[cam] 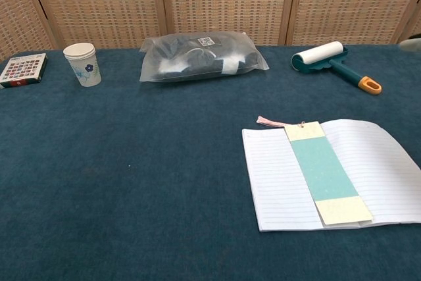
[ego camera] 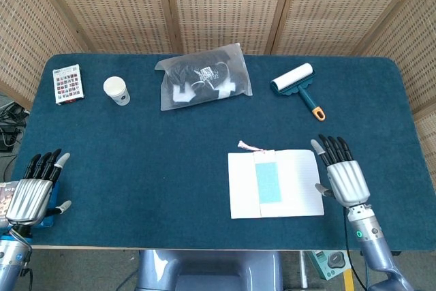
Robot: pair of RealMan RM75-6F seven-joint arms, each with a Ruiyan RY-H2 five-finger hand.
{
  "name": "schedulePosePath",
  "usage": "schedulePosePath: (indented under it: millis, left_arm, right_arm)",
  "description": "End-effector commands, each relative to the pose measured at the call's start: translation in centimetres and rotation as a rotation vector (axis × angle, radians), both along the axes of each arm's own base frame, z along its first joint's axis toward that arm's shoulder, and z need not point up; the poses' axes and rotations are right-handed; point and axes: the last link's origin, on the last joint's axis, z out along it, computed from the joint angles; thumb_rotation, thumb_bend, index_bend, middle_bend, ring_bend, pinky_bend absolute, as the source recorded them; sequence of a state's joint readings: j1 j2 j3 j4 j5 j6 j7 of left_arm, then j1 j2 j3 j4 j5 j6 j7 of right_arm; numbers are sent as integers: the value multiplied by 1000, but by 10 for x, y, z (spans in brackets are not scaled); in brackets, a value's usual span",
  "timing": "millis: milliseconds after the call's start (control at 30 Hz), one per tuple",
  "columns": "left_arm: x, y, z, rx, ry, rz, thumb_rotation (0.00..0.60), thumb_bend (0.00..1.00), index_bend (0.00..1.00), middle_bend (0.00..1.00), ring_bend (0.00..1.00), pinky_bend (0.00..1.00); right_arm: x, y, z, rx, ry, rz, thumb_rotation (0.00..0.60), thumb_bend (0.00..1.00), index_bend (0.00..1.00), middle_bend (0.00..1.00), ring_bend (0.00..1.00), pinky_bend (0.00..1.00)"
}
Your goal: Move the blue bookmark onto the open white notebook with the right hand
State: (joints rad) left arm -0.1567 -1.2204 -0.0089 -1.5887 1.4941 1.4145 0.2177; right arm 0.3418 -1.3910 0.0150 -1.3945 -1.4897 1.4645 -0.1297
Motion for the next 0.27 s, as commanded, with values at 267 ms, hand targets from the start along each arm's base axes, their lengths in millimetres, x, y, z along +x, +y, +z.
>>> schedulePosePath:
  millis: [267]
  left_arm:
    - [4,-8,-2,11,-18,-34,600,50,0,0,0,0]
  right_arm:
    - [-22,59,19,-55,-54,-67,600,61,0,0,0,0]
